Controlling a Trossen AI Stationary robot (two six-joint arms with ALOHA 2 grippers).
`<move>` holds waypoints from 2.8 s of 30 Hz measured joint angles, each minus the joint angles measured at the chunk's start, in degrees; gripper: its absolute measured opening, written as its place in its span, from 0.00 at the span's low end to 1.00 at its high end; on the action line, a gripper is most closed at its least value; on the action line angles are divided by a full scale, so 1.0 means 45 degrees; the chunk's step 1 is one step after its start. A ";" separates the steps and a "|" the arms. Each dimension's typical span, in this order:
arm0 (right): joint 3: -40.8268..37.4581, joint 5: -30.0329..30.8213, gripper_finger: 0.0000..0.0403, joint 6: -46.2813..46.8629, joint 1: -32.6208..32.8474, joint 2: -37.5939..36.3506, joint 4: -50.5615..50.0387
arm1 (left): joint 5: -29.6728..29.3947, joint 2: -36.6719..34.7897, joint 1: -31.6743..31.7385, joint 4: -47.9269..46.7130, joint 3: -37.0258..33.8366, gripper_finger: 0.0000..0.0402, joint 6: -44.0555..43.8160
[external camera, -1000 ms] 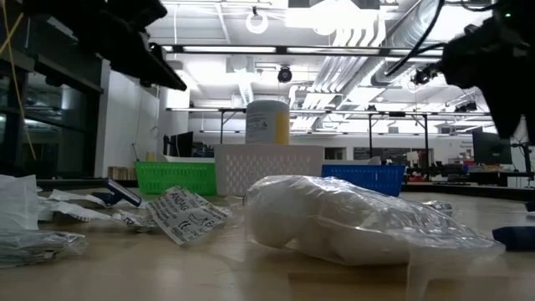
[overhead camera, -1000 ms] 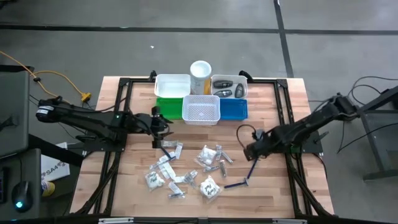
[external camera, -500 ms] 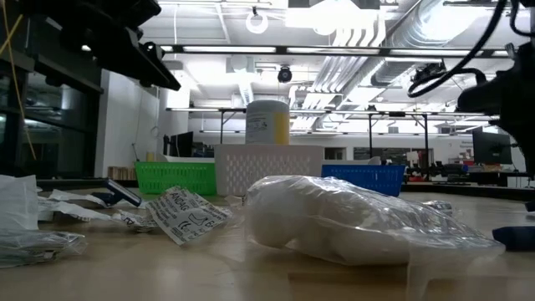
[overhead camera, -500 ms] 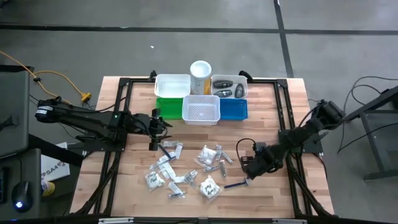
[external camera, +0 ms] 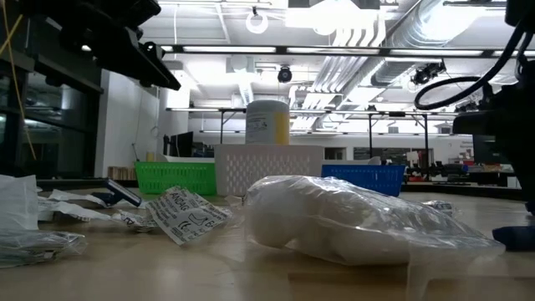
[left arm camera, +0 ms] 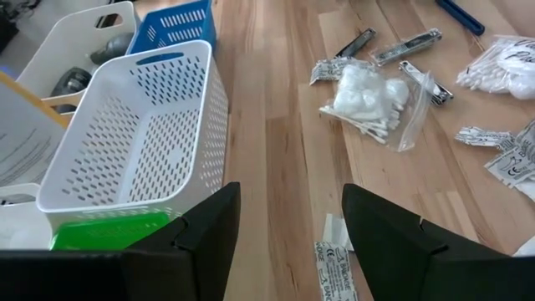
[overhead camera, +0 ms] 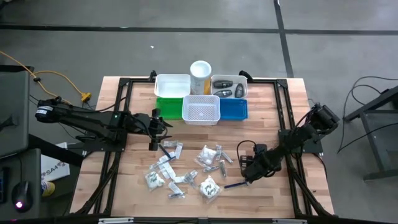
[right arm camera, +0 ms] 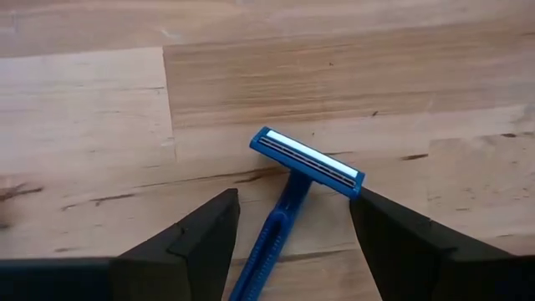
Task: Pick & Place Travel size toiletries
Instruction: Put the blue razor into the blue bin
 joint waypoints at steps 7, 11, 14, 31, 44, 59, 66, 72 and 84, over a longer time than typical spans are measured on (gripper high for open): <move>-0.0021 0.0194 0.40 -0.0076 -0.0092 0.0015 -0.0129 | 0.0000 0.0005 -0.0002 0.0002 0.0002 0.52 -0.0084; -0.0029 0.0276 0.28 -0.0359 -0.0092 0.0019 -0.0104 | 0.0000 0.0005 -0.0002 -0.0003 0.0005 0.52 -0.0089; -0.0034 0.0328 0.20 -0.0666 -0.0104 0.0024 -0.0093 | 0.0000 0.0005 -0.0001 -0.0016 0.0005 0.52 -0.0092; 0.0158 0.0515 0.03 -0.4342 -0.1545 -0.0051 -0.0004 | -0.0015 0.0010 -0.0002 -0.0100 0.0015 0.52 -0.0060; 0.0418 0.3029 0.01 -0.8207 -0.3425 -0.2465 -0.0456 | -0.0024 0.0010 -0.0002 -0.0094 0.0015 0.52 -0.0040; 0.0461 0.5007 0.01 -2.3289 -0.8989 -0.4136 0.4778 | -0.0025 0.0010 0.0001 -0.0066 0.0015 0.52 -0.0084; 0.0466 0.4539 0.01 -2.8993 -1.0962 -0.3761 0.6843 | -0.0024 0.0010 -0.0002 -0.0284 0.0015 0.52 -0.0228; 0.0466 0.3068 0.01 -3.0192 -1.1665 -0.2940 0.6751 | -0.0029 0.0010 -0.0002 -0.0558 0.0015 0.52 -0.0424; 0.0461 0.3301 0.15 -3.1642 -1.1769 -0.1880 0.6892 | -0.0086 0.0010 0.0003 -0.0567 0.0015 0.52 -0.0754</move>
